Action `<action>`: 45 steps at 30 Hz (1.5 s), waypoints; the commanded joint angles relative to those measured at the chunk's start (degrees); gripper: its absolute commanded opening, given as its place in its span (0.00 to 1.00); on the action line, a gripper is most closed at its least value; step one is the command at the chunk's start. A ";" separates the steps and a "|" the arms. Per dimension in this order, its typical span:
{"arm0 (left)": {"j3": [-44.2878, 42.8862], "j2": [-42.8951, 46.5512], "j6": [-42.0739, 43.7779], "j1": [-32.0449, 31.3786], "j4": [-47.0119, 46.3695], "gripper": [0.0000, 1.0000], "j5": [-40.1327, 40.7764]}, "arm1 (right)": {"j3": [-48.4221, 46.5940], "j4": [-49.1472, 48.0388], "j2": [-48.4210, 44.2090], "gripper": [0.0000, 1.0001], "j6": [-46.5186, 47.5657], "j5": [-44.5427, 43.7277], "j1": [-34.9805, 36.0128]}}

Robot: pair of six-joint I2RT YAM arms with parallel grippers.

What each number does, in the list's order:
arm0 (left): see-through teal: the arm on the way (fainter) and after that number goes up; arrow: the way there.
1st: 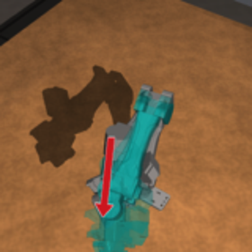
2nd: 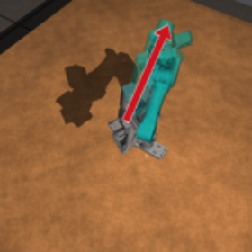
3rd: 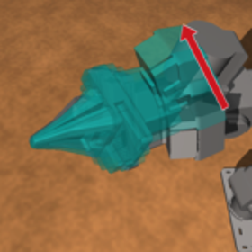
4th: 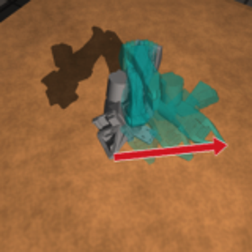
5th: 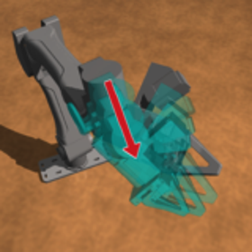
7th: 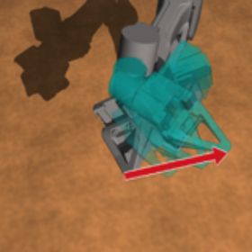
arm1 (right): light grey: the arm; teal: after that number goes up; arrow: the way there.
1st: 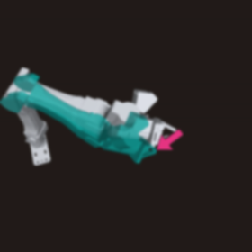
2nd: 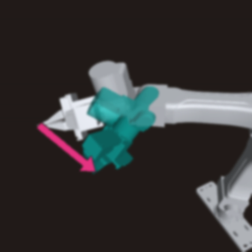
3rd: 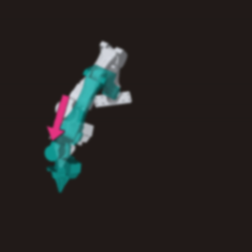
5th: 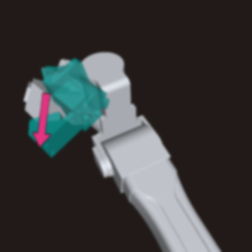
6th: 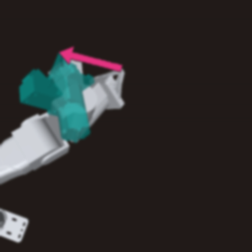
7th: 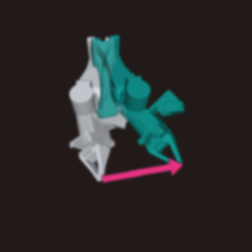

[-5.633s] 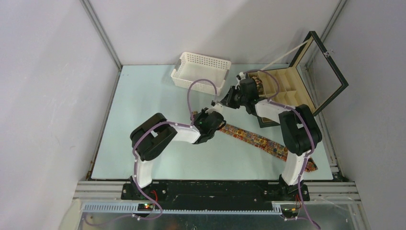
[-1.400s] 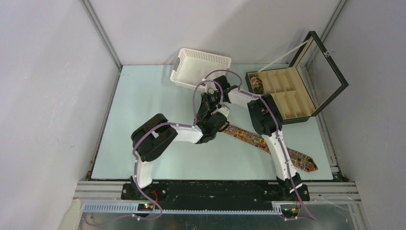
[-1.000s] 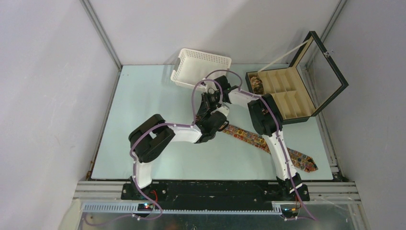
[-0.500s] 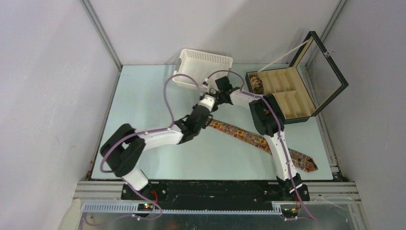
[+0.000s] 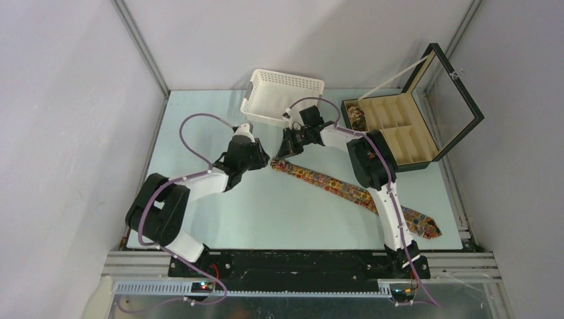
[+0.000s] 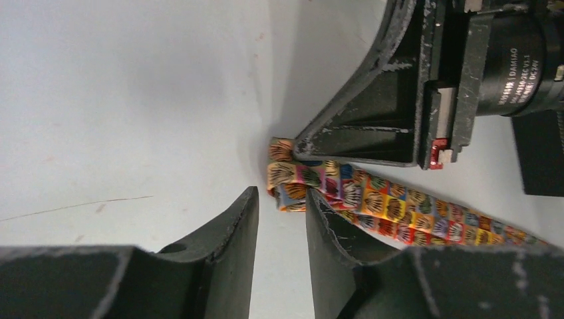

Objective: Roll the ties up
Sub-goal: Roll the tie at the center of the board.

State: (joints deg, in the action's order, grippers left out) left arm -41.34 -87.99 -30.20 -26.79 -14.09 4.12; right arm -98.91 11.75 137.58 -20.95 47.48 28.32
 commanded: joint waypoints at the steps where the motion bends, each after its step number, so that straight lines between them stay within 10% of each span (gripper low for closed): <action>1: 0.14 -2.23 -6.75 0.53 -6.01 0.39 -7.50 | 0.92 1.79 -1.85 0.03 -1.63 -2.11 -0.23; 45: 4.17 -10.64 -15.45 4.83 -20.90 0.41 -11.65 | 0.30 2.59 -1.34 0.04 -1.15 -2.65 0.25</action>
State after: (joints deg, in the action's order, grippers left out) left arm -38.26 -99.74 -43.70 -22.94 -29.45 -6.04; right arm -98.91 11.57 137.43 -21.37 46.04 28.38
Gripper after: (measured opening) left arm 0.419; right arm 0.037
